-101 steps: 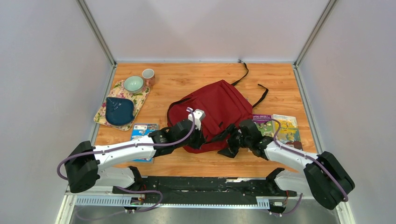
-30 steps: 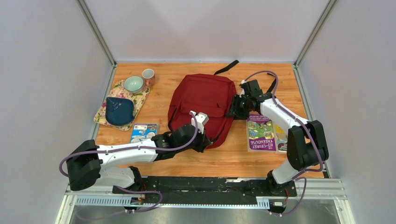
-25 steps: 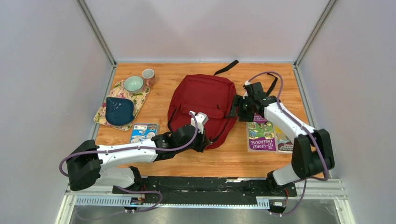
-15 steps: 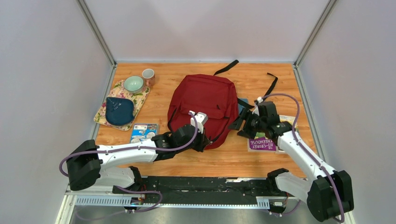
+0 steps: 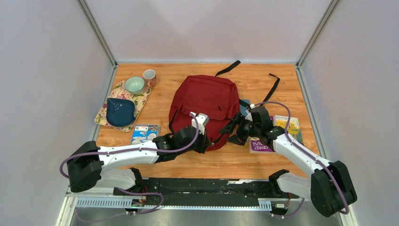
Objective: Pack the student bag
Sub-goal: Unzip the student bag at the center of the board.
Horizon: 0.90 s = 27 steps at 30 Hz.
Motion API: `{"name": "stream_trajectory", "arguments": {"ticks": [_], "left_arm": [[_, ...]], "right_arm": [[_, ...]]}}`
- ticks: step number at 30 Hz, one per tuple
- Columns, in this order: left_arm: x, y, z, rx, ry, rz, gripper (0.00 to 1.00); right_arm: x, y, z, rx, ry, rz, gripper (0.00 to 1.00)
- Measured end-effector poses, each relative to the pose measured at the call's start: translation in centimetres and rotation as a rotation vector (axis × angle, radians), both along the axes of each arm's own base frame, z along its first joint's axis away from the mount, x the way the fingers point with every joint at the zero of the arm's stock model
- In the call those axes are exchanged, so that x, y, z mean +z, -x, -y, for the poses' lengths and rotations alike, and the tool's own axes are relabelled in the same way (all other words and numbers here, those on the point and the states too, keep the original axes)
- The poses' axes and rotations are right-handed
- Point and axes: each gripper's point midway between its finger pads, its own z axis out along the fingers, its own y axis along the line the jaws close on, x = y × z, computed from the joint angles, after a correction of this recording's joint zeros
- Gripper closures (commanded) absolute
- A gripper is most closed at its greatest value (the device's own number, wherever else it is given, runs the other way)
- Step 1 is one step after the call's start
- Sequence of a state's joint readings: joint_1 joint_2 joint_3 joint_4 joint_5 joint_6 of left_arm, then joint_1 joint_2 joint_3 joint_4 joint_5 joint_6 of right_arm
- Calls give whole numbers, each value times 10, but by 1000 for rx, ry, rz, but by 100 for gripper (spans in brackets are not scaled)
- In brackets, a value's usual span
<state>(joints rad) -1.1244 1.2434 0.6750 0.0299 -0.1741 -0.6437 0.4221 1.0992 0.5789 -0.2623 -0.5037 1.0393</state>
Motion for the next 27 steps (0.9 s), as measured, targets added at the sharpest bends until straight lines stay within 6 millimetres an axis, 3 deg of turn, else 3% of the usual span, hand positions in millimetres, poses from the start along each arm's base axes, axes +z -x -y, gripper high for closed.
{"name": "stream_trajectory", "arguments": {"ticks": [7, 14, 22, 27], "left_arm": [[2, 0, 0, 1, 11, 4, 100], [3, 1, -2, 2, 19, 9, 100], [3, 1, -2, -2, 21, 12, 100], [4, 1, -1, -6, 24, 12, 100]], "right_arm": [[-9, -4, -12, 1, -19, -40, 37], [-24, -7, -14, -9, -4, -92, 55], [-34, -8, -15, -9, 7, -118, 65], [-37, -9, -15, -9, 11, -123, 80]]}}
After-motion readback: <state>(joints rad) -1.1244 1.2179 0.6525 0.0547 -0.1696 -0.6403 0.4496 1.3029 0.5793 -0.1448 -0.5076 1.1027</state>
